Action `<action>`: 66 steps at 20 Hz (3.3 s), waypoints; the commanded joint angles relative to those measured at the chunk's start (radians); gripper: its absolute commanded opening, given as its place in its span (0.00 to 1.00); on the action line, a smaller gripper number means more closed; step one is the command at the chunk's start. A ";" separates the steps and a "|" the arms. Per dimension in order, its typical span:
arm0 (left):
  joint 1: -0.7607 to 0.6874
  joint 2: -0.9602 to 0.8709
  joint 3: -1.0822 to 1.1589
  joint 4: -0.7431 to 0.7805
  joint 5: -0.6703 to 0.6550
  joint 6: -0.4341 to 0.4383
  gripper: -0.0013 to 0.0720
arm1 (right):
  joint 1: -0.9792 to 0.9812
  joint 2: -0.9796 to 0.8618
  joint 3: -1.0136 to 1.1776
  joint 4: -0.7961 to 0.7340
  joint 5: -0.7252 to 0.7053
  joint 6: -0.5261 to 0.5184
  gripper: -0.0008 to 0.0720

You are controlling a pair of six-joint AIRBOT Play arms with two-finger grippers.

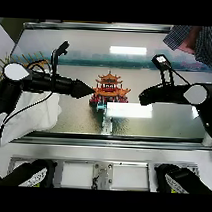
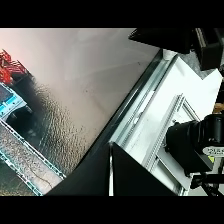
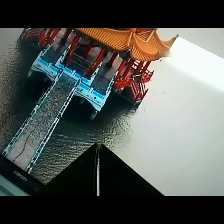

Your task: Fold the clothes and pants, and hang the long-sleeved shirts on hangers.

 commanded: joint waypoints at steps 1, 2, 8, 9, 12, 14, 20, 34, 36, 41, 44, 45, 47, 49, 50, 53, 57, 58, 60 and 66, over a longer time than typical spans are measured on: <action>-0.001 0.000 0.000 0.000 0.000 0.000 0.04 | 0.001 0.000 0.000 0.000 0.000 0.000 0.04; -0.001 0.000 0.000 0.000 0.000 0.000 0.04 | 0.001 0.000 0.000 0.000 0.000 0.000 0.04; -0.001 0.000 0.000 0.000 0.000 0.000 0.04 | 0.001 0.000 0.000 0.000 0.000 0.000 0.04; -0.001 0.000 0.000 0.000 0.000 0.000 0.04 | 0.001 0.000 0.000 0.000 0.000 0.000 0.04; -0.001 0.000 0.000 -0.008 0.014 0.000 0.04 | 0.001 0.000 0.000 0.000 0.000 0.000 0.04; -0.001 0.000 0.000 -0.005 0.049 0.000 0.04 | 0.001 0.000 0.000 0.000 0.000 0.000 0.04; 0.002 0.000 0.000 -0.005 0.165 0.000 0.04 | 0.001 0.000 0.000 0.000 0.000 0.000 0.04; 0.250 -0.158 -0.002 1.141 0.151 -0.698 0.93 | 0.001 0.000 0.000 0.000 0.000 0.000 0.04; 0.286 -0.241 -0.002 1.142 0.172 -0.722 0.93 | 0.001 0.000 0.000 0.000 0.000 0.000 0.04; 0.278 -0.392 -0.002 0.990 0.300 -0.734 0.93 | 0.001 0.000 0.000 0.000 0.000 0.000 0.04; 0.235 -0.412 -0.002 0.963 0.370 -0.760 0.82 | 0.001 0.000 0.000 0.000 0.000 0.000 0.04; 0.220 -0.411 0.006 0.960 0.381 -0.766 0.40 | 0.001 0.000 0.000 0.000 -0.001 0.000 0.04; 0.188 -0.402 0.050 0.934 0.366 -0.783 0.04 | 0.001 0.000 0.000 0.002 0.000 0.008 0.04; 0.129 -0.364 0.129 0.845 0.357 -0.730 0.04 | 0.001 0.000 0.000 0.019 0.004 0.054 0.04; 0.080 -0.335 0.174 0.785 0.365 -0.691 0.04 | 0.001 0.000 0.000 0.040 0.008 0.068 0.04; -0.128 -0.262 0.300 0.705 0.370 -0.628 0.04 | -0.006 0.008 0.021 -0.006 -0.023 0.023 0.04; -0.447 -0.277 0.399 0.709 0.446 -0.627 0.04 | -0.109 0.051 0.096 -0.180 -0.080 0.220 0.04; -0.516 -0.304 0.417 0.709 0.477 -0.627 0.04 | -0.151 0.071 0.101 -0.180 -0.099 0.249 0.04; -0.614 -0.377 0.467 0.708 0.503 -0.627 0.04 | -0.227 0.111 0.101 -0.181 -0.106 0.294 0.04; -0.510 -0.464 0.599 0.710 0.283 -0.701 0.90 | -0.364 0.180 0.100 -0.181 -0.093 0.297 0.04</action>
